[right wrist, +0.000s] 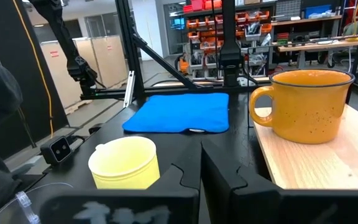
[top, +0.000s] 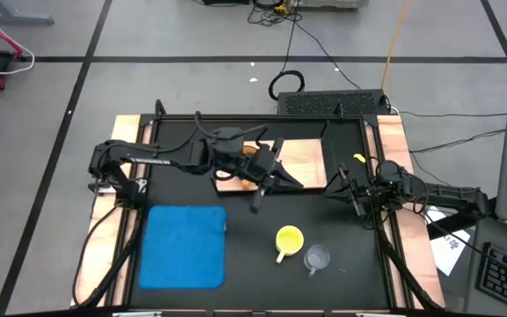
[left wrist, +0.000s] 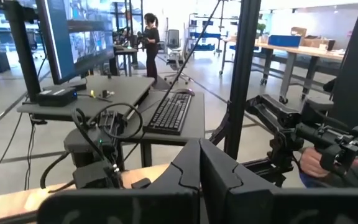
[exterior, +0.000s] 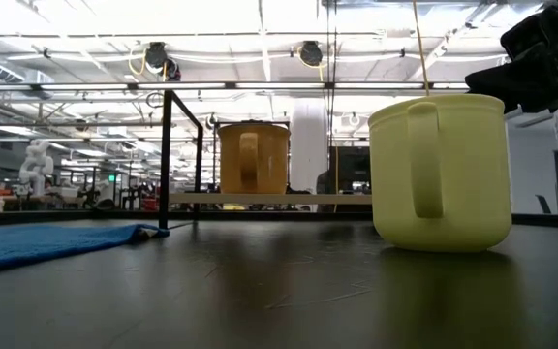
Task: Stack small to large cups/mugs on shelf
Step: Put the yellow mug on the shelf
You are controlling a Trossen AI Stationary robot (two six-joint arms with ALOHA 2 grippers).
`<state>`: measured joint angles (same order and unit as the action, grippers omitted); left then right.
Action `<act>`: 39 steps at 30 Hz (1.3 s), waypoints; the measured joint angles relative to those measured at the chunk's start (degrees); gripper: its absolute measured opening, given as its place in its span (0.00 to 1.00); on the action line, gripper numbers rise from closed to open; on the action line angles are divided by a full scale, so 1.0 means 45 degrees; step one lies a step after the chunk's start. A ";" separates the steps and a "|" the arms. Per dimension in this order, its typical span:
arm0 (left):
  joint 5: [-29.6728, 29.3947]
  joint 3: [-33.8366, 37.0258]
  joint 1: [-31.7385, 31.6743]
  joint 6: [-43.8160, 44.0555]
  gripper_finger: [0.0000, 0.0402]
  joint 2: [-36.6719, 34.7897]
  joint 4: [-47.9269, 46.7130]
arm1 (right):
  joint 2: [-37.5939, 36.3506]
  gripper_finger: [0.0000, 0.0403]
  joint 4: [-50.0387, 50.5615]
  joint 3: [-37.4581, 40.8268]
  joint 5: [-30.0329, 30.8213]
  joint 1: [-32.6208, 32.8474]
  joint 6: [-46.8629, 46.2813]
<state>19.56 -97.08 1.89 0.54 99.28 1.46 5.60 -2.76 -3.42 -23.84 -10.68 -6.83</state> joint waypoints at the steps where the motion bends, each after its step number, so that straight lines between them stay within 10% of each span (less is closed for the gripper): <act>1: -0.0002 0.0000 0.0000 -0.0001 0.01 0.0004 -0.0029 | 0.0014 0.00 -0.0004 0.0000 0.0000 0.0001 0.0005; 16: -0.0002 0.0000 0.0024 0.0044 0.10 0.0001 -0.0017 | 0.0039 0.00 0.0003 0.0000 0.0000 0.0000 0.0039; 39: -0.0007 0.0000 0.0024 -0.0077 0.59 0.0001 -0.0744 | 0.0039 0.00 0.0005 0.0000 0.0000 0.0002 0.0027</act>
<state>19.53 -97.08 2.00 0.19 99.29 -1.89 5.78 -2.74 -3.42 -23.83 -10.67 -6.71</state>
